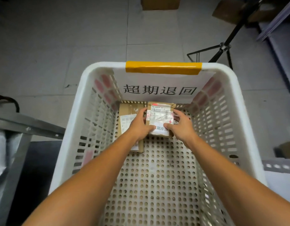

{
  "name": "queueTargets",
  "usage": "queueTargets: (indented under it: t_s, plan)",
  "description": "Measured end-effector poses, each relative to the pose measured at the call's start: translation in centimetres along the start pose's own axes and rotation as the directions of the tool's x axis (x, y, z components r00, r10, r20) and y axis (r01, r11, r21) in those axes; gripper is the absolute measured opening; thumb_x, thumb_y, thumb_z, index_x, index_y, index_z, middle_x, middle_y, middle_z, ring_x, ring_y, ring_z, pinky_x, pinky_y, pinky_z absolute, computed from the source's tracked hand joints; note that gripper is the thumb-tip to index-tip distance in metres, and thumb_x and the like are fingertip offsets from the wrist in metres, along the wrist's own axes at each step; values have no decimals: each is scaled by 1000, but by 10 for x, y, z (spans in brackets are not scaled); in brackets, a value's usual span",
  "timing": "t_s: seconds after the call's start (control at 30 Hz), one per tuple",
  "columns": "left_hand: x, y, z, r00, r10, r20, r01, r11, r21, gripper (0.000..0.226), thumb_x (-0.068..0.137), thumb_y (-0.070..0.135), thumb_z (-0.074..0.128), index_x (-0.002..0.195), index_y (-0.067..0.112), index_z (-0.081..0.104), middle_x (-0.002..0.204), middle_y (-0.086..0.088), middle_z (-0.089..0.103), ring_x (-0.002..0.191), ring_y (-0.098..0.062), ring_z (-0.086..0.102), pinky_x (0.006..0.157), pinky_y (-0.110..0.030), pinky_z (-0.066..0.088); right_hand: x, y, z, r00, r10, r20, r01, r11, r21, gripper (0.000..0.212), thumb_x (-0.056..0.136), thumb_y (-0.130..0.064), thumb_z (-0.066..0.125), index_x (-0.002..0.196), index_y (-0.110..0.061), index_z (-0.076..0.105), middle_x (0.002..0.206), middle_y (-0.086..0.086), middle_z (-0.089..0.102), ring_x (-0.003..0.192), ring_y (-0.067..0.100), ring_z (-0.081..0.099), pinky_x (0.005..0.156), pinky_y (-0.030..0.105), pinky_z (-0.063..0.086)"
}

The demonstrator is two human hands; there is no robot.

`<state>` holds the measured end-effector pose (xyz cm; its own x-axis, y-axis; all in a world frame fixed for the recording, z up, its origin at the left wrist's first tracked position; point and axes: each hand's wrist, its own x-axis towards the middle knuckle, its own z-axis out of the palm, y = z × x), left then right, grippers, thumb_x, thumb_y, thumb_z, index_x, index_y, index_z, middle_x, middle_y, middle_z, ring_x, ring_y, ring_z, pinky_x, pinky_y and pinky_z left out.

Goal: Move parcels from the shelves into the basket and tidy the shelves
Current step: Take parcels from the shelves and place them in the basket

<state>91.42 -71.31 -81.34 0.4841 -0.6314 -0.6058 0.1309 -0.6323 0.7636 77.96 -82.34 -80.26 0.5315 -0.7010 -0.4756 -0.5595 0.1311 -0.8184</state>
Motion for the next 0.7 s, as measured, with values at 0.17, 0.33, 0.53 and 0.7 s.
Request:
queueTargets:
  t_s: [0.17,0.33,0.53,0.7]
  plan:
    - [13,-16,-19,999,-17,-27,17,1000,18,84,81,-2,73,147,30,32,127,5,59,111,-16,62,92,-41,56,17,7,25,998,16,53,-17,1000,17,64,81,8,72,139,-11,49,123,3,64,105,10,61,80,19,53]
    - [23,-14,-21,999,-24,-43,28,994,108,79,80,1,75,145,29,38,125,1,59,103,-19,66,86,-42,58,27,8,22,998,39,53,-38,999,-7,67,81,8,72,140,-11,47,128,3,62,115,12,57,96,33,54]
    - [31,-16,-19,995,-53,-85,67,983,172,61,85,1,68,139,25,51,116,2,64,103,-18,64,83,-27,54,37,12,19,994,72,82,-66,995,-71,74,81,5,72,146,-11,41,136,6,58,123,16,55,96,34,53]
    - [11,2,-30,995,-61,-77,79,963,258,56,90,22,69,142,21,49,123,1,58,107,-18,59,89,-32,51,23,-11,-5,987,88,138,-48,962,-270,59,92,-14,68,144,-14,42,137,6,56,108,20,60,75,28,53]
